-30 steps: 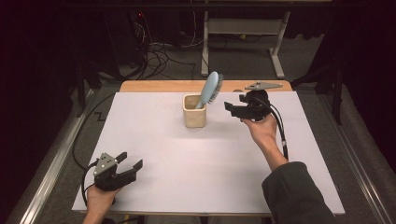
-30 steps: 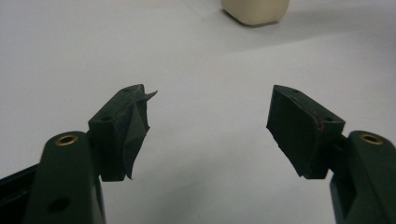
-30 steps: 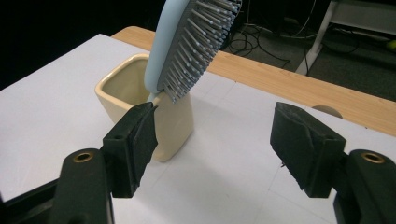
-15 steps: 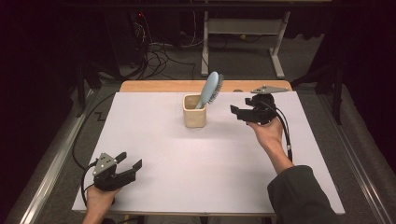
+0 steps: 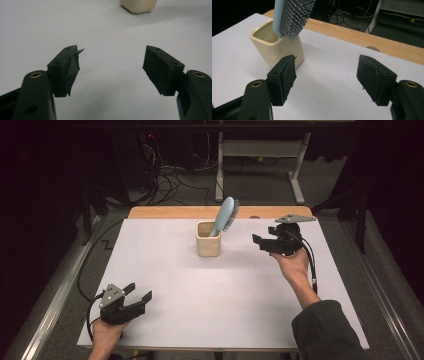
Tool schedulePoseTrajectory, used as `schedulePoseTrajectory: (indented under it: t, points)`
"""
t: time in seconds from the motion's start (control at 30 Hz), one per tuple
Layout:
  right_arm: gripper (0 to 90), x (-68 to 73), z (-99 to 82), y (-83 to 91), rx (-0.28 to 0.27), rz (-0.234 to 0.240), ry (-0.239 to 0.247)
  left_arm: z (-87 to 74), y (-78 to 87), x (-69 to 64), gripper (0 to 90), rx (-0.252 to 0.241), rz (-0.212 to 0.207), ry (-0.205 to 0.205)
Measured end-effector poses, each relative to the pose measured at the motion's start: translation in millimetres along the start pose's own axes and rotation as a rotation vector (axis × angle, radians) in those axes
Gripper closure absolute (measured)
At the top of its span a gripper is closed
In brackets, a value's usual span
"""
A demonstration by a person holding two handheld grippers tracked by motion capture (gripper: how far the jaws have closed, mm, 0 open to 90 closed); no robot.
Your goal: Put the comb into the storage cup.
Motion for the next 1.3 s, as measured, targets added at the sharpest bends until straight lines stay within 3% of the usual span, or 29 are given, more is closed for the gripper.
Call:
schedulePoseTrajectory:
  t: [1.3]
  points:
    - [31.7, -7.6, -10.3, 15.0, -0.017, 0.003, -0.009, 0.1, 0.6, 0.8, 30.0, -0.003, 0.003, 0.003]
Point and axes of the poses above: each handheld gripper's, and its own axes: y roughly backward along the jaws, z roughly out of its top, x roughly to its left, the point moved 10 cm from there along -y, roughly forward along the jaws
